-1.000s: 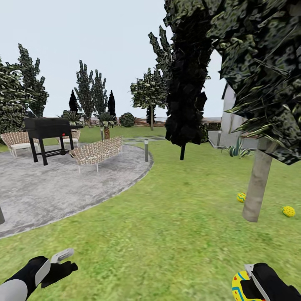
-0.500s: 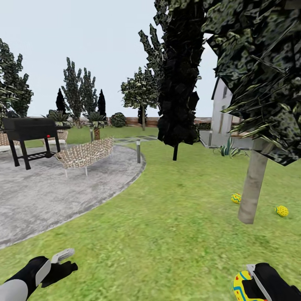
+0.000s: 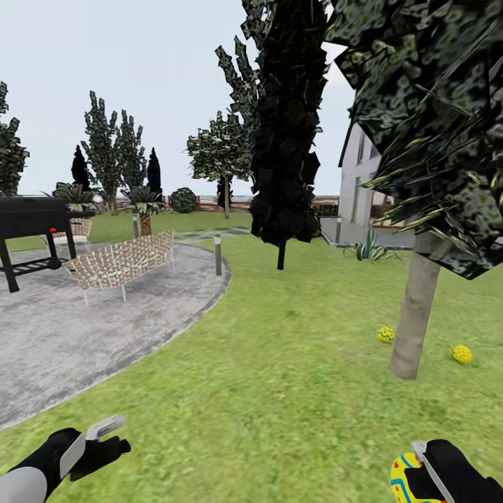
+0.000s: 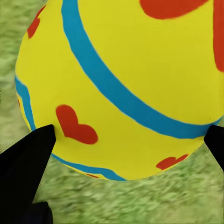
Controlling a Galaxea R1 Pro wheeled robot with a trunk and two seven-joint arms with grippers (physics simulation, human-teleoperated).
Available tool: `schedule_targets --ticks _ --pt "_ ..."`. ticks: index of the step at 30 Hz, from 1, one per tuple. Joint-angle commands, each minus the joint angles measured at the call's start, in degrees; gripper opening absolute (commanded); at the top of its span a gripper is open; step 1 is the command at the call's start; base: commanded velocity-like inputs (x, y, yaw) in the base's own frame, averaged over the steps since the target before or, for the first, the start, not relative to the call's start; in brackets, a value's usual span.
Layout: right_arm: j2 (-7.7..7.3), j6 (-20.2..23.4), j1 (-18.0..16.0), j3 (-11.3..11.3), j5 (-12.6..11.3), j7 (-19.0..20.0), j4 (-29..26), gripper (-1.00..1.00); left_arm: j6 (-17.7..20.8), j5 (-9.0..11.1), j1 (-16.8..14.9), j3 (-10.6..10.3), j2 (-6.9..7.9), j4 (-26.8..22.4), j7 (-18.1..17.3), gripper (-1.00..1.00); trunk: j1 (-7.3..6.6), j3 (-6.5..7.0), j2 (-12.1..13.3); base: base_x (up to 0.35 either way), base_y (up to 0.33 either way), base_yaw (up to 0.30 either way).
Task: Take the three Easter eggs out of the wicker basket on the lawn in the garden, then place them on the lawn next to a single tree (choose any tree) so that all three eggs are next to the same tree and none are left in the basket.
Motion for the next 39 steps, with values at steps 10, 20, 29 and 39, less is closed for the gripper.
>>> schedule_targets --ticks 10,20,29,39 --pt "0.02 0.3 0.0 -0.4 0.6 0.5 -0.1 -1.00 0.3 0.5 0.0 0.1 0.01 -0.1 0.0 1.00 0.03 -0.07 0.0 0.335 0.000 0.000" --pt "-0.01 0.2 0.0 -0.3 0.6 0.5 -0.1 -1.00 0.2 0.5 0.0 0.1 0.00 -0.1 0.0 1.00 0.03 -0.07 0.0 0.335 0.000 -0.150" --pt "0.02 0.2 0.0 -0.3 0.6 0.5 -0.1 -1.00 0.1 0.5 0.0 0.1 -0.02 -0.1 0.0 1.00 0.03 -0.07 0.0 0.335 0.000 -0.267" --pt "0.10 0.2 0.0 -0.3 0.5 0.5 0.3 -1.00 -0.1 0.5 0.0 0.0 -0.11 -0.1 0.0 1.00 0.03 -0.08 0.0 0.090 0.000 -0.036"
